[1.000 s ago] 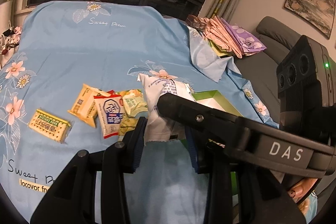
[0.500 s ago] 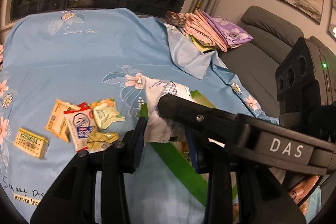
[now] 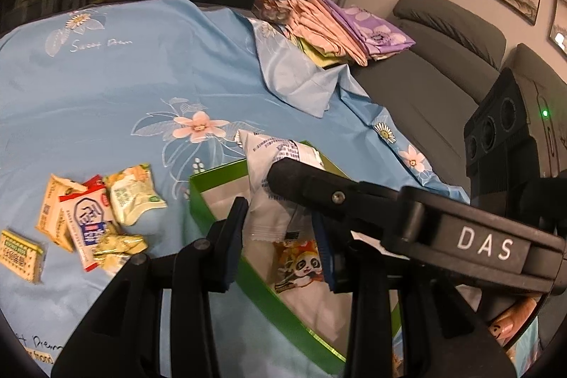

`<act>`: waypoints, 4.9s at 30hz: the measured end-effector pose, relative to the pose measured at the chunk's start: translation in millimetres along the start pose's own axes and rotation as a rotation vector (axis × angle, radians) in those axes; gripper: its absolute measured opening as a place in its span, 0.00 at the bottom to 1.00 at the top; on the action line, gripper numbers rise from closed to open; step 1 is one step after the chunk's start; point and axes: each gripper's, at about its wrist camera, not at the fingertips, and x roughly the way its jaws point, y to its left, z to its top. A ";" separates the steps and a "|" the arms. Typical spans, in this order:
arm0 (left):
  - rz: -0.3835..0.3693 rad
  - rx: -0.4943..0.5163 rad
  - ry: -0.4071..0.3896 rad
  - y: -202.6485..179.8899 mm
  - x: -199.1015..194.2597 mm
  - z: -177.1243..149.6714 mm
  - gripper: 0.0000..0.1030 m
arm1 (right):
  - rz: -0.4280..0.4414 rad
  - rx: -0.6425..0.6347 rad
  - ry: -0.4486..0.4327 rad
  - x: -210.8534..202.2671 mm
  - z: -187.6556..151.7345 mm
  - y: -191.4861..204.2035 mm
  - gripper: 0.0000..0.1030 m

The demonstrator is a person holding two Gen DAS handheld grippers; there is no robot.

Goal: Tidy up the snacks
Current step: 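Lift the white pastry packet and carry it over the green box, then lower the white packet into the box and open the right tool, then move the right tool back to the pile toward the soda cracker pack, then grasp the green-labelled soda cracker pack with the right tool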

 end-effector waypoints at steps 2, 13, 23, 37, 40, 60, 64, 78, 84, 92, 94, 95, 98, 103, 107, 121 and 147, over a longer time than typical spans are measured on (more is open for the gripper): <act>0.001 0.004 0.004 -3.4 7.3 2.2 0.34 | 0.001 0.022 0.000 -0.1 3.5 -7.8 0.45; -0.027 0.025 0.076 -15.0 41.4 7.4 0.34 | -0.033 0.114 0.000 -2.0 10.1 -41.5 0.45; -0.067 -0.002 0.156 -14.7 75.8 6.4 0.34 | -0.084 0.213 0.030 6.5 12.1 -74.4 0.45; -0.137 -0.052 0.256 -9.7 109.5 0.1 0.34 | -0.148 0.303 0.060 11.6 7.1 -102.4 0.45; -0.140 -0.059 0.279 -8.9 117.0 -1.5 0.34 | -0.157 0.324 0.074 14.7 6.4 -109.5 0.45; -0.138 -0.106 0.324 -8.1 135.0 -8.6 0.34 | -0.185 0.425 0.096 18.8 0.3 -129.1 0.45; -0.125 -0.115 0.321 -8.3 134.0 -8.9 0.34 | -0.192 0.425 0.096 18.3 0.0 -128.5 0.45; -0.099 -0.180 0.209 22.5 66.0 -4.3 0.46 | -0.263 0.348 0.031 5.9 6.1 -107.7 0.45; 0.014 -0.193 0.139 64.1 4.7 -6.7 0.62 | -0.322 0.239 0.021 10.4 8.4 -78.3 0.50; 0.193 -0.222 0.057 132.7 -72.1 -29.6 0.88 | -0.339 0.070 0.028 29.2 1.9 -27.1 0.65; 0.269 -0.283 0.024 162.7 -87.8 -42.5 0.88 | -0.336 0.026 0.031 36.5 -0.8 -12.1 0.69; 0.324 -0.343 0.016 184.1 -95.1 -50.1 0.88 | -0.334 0.003 0.035 40.3 -3.1 -5.3 0.72; 0.406 -0.449 0.018 224.4 -107.2 -58.4 0.88 | -0.311 -0.058 0.048 51.8 -11.6 15.7 0.73; 0.457 -0.582 -0.027 274.0 -126.3 -63.5 0.88 | -0.160 -0.128 0.129 81.1 -30.3 53.4 0.73; 0.486 -0.658 0.025 291.9 -119.5 -65.8 0.88 | -0.049 -0.146 0.209 108.5 -42.4 77.3 0.73; 0.458 -0.673 0.093 353.6 -105.0 -80.1 0.79 | 0.034 0.043 0.532 252.5 -90.8 124.6 0.73; 0.292 -0.618 0.177 334.6 -80.7 -81.6 0.36 | -0.122 -0.021 0.546 284.7 -95.6 117.6 0.45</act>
